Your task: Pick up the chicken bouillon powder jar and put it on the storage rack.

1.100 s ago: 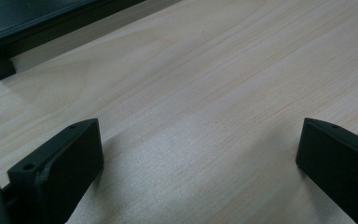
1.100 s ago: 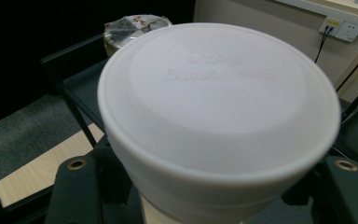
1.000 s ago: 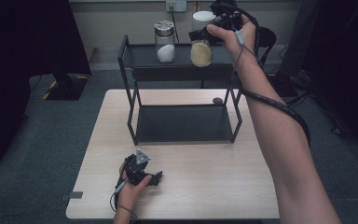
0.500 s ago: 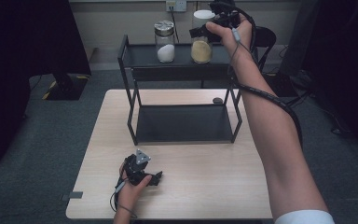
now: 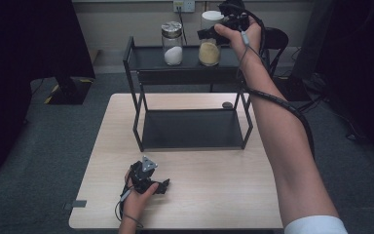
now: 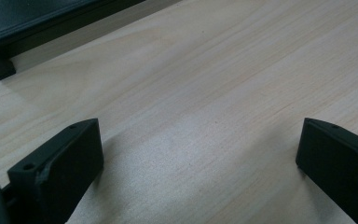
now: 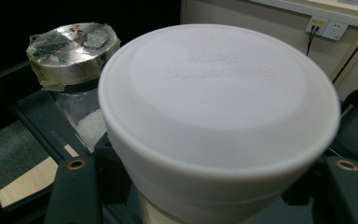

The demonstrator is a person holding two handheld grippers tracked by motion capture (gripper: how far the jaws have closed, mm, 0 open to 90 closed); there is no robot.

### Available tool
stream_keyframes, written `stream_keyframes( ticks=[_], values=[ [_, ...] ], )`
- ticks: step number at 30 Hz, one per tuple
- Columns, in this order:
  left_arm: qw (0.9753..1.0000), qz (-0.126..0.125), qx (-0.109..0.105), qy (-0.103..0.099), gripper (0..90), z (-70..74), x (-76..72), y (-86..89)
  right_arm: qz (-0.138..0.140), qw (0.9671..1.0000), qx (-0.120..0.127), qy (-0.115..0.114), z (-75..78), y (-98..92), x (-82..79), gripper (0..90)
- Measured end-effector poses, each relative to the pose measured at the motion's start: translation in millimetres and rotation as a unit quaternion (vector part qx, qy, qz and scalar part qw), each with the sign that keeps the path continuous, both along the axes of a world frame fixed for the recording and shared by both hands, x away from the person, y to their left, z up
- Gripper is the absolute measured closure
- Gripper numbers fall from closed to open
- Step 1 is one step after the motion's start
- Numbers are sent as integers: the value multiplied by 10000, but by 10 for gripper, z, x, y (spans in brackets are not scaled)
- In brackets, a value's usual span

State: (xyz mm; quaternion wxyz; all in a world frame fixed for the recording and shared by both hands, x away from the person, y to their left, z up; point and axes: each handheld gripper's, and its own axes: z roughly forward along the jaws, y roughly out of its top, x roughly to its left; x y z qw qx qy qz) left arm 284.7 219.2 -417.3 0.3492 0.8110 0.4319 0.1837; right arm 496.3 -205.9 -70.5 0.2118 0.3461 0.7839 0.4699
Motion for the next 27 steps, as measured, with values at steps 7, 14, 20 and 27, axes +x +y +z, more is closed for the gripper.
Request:
stream_keyframes(
  ticks=[7,14,20,27],
  values=[
    [10000,-1,1,0,0,0,0,0,-63,10000,-24,-24,16,15,-40,143],
    [10000,4,-2,-6,0,-2,-2,-1,-173,9998,-22,-30,16,-23,-122,20],
    [10000,0,2,-1,0,0,0,0,-147,9996,207,79,-46,-141,-179,5],
    [10000,0,1,0,0,0,0,0,-116,9996,234,66,-113,-208,-311,2]
  ],
)
